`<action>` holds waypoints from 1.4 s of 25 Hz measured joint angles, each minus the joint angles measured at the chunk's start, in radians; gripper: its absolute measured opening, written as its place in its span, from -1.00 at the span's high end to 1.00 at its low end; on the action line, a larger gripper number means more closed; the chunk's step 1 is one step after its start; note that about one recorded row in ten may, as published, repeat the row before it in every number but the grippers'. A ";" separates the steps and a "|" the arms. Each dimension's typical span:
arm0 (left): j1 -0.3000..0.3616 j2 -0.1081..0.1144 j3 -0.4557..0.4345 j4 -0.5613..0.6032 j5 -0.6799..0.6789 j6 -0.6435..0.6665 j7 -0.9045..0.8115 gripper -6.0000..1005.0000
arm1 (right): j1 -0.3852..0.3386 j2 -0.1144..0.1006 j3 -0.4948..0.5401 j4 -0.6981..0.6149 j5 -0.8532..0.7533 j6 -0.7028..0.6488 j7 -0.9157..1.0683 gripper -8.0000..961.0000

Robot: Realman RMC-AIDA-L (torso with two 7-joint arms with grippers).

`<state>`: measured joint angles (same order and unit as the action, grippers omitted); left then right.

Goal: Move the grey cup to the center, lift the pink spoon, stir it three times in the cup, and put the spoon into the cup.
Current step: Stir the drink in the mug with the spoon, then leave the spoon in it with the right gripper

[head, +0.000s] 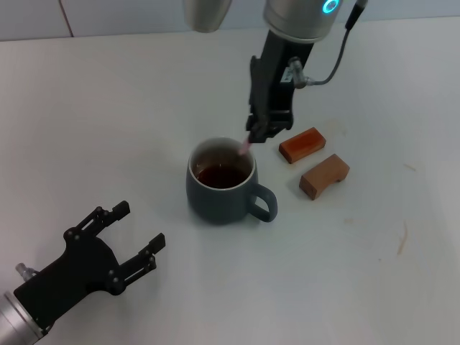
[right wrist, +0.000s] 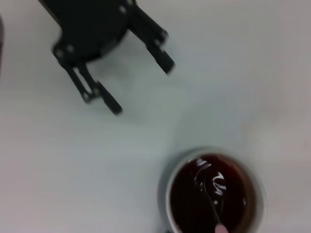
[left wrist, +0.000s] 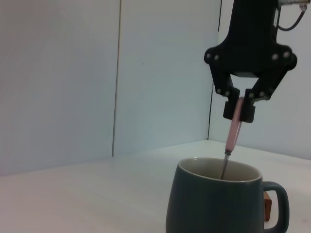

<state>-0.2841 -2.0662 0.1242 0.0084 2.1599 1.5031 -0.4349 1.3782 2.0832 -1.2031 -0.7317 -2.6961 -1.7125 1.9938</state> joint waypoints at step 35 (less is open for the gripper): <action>-0.014 -0.002 -0.008 -0.006 -0.004 -0.006 -0.008 -0.61 | 0.024 -0.002 -0.027 0.021 -0.029 0.001 0.003 0.75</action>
<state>-0.2976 -2.0678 0.1162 0.0028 2.1561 1.4971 -0.4429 1.4021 2.0808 -1.2299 -0.7103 -2.7250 -1.7112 1.9971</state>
